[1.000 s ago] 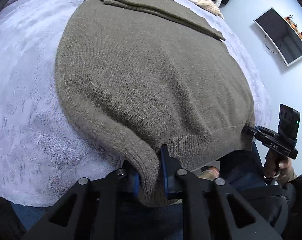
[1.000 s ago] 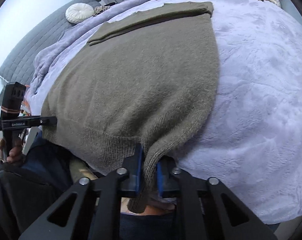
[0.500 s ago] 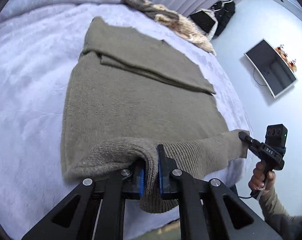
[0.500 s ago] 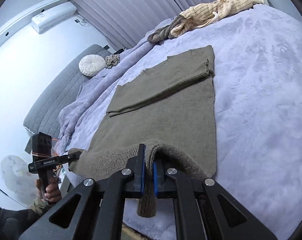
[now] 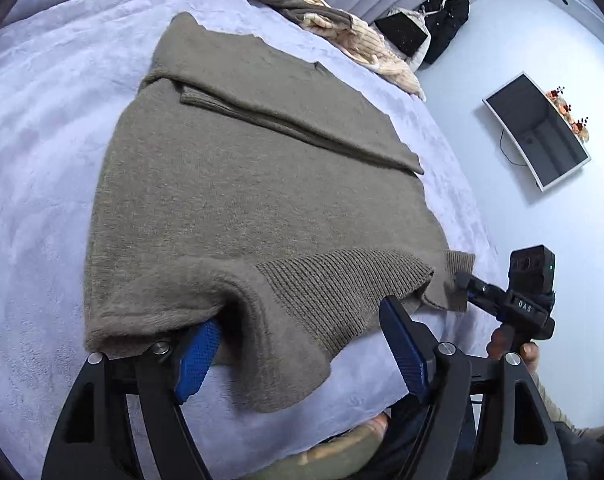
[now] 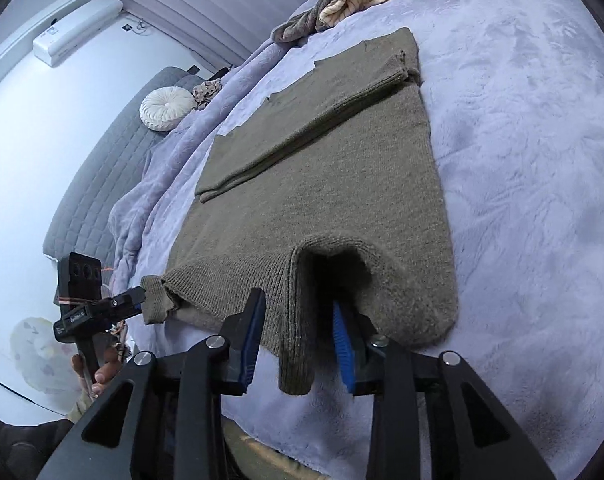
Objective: Fold small clothes
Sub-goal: 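Carry the held hem over the sweater body toward the collar with both tools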
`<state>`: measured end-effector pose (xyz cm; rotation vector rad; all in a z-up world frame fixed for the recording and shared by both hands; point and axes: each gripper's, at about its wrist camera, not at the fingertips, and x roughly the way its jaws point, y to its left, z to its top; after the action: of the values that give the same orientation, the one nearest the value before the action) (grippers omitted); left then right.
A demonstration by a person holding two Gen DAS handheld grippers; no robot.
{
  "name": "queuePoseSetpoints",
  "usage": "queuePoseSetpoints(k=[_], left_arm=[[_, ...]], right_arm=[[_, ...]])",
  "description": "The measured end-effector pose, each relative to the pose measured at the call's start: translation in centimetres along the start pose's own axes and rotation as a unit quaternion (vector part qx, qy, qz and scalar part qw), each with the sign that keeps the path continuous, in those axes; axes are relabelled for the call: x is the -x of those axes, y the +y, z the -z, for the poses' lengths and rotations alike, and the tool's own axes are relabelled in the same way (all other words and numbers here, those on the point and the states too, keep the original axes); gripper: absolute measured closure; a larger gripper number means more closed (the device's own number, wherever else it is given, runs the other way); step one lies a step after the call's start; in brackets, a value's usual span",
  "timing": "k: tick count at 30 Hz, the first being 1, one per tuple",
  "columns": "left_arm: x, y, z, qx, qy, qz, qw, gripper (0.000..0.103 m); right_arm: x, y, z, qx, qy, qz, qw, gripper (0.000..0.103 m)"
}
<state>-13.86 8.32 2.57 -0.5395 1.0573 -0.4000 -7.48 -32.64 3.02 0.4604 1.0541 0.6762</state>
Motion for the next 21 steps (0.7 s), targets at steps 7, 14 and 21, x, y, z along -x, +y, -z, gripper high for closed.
queuePoseSetpoints(k=[7,14,21], left_arm=[[-0.8,0.9,-0.6,0.027,0.020,-0.005,0.9994,0.093],[2.6,-0.2,-1.1,0.027,-0.035,0.004,0.9990,0.093],[3.4,-2.2,-5.2,0.007,-0.060,-0.026,0.9978,0.093]], right_arm=[[-1.2,0.9,-0.5,0.019,0.013,0.004,1.000,0.097],[1.8,2.9,-2.0,0.038,-0.036,-0.014,0.999,0.097],[2.2,4.9,-5.8,0.046,-0.069,-0.005,0.997,0.097]])
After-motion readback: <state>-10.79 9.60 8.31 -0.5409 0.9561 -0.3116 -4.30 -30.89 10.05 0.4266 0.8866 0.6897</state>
